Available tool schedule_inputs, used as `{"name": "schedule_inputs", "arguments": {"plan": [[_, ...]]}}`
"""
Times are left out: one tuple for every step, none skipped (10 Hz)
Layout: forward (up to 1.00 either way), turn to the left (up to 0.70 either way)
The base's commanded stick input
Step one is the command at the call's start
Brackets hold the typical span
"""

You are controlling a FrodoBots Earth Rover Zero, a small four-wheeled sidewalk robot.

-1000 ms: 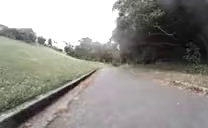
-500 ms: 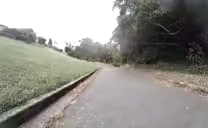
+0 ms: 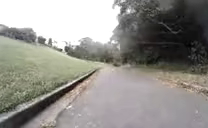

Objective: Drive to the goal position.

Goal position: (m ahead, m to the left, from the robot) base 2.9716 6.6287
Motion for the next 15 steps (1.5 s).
{"name": "schedule_inputs", "arguments": {"plan": [[0.5,0.0],[0.5,0.0],[0.5,0.0],[0.5,0.0],[0.5,0.0],[0.5,0.0],[0.5,0.0],[0.5,0.0],[0.5,0.0],[0.5,0.0],[0.5,0.0],[0.5,0.0],[0.5,0.0],[0.5,0.0],[0.5,0.0]]}}
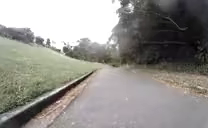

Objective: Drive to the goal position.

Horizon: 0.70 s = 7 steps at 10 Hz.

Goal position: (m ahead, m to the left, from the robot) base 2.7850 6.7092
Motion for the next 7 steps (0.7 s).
{"name": "schedule_inputs", "arguments": {"plan": [[0.5,0.0],[0.5,0.0],[0.5,0.0],[0.5,0.0],[0.5,0.0],[0.5,0.0],[0.5,0.0]]}}
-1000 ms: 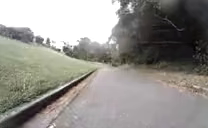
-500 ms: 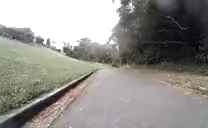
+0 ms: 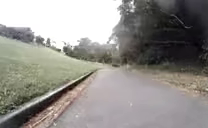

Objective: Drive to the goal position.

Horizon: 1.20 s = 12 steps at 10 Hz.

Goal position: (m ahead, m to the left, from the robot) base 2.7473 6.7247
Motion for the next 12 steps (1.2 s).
{"name": "schedule_inputs", "arguments": {"plan": [[0.5,0.0],[0.5,0.0],[0.5,0.0],[0.5,0.0],[0.5,0.0],[0.5,0.0],[0.5,0.0],[0.5,0.0],[0.5,0.0],[0.5,0.0],[0.5,0.0],[0.5,0.0]]}}
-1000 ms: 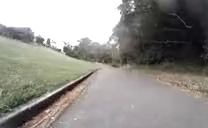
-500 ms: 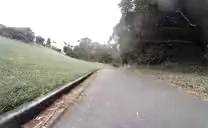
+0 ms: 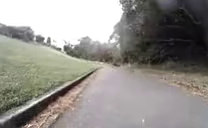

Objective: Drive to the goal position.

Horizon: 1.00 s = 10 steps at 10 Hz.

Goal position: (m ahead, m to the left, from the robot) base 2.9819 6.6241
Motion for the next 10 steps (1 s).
{"name": "schedule_inputs", "arguments": {"plan": [[0.5,0.0],[0.5,0.0],[0.5,0.0],[0.5,0.0],[0.5,0.0],[0.5,0.0],[0.5,0.0],[0.5,0.0],[0.5,0.0],[0.5,0.0]]}}
